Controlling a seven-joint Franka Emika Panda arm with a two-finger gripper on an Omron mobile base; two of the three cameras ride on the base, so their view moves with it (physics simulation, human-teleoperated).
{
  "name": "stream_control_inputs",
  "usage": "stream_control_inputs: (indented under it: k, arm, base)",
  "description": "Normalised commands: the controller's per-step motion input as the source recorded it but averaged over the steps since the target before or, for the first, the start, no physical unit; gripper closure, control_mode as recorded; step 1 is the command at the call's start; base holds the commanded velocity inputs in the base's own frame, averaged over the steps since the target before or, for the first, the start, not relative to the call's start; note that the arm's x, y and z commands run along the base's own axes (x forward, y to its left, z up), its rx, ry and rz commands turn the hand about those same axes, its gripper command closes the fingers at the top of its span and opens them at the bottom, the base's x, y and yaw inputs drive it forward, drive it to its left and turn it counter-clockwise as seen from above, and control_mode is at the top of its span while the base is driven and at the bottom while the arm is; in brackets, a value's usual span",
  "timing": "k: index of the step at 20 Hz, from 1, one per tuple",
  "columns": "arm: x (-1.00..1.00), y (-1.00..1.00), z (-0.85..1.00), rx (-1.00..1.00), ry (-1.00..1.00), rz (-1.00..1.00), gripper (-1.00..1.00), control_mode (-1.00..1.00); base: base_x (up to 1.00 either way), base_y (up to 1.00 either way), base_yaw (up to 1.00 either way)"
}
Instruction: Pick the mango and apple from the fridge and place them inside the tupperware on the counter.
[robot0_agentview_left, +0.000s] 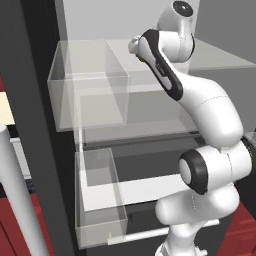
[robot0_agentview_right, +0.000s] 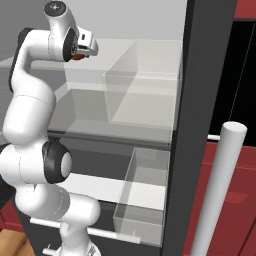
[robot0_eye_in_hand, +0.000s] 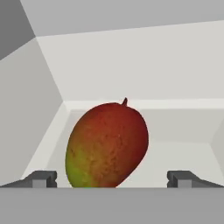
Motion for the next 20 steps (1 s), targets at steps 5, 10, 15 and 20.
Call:
stream_control_inputs:
  k: [5,10,15,20]
  arm:
    - [0.32,0.06,0.0,0.0,0.0,0.0,-1.0,-1.0]
    - [0.2,0.07,-0.06,0.0,0.01,0.0,-1.0,-1.0]
    - [0.19,0.03,-0.11,0.0,0.14,0.0,1.0,-1.0]
    - [0.1,0.01,-0.15,0.0,0.16,0.0,1.0,-1.0]
  base:
    - [0.0,0.0,0.0]
    - [0.0,0.0,0.0]
    - [0.0,0.0,0.0]
    - [0.0,0.0,0.0]
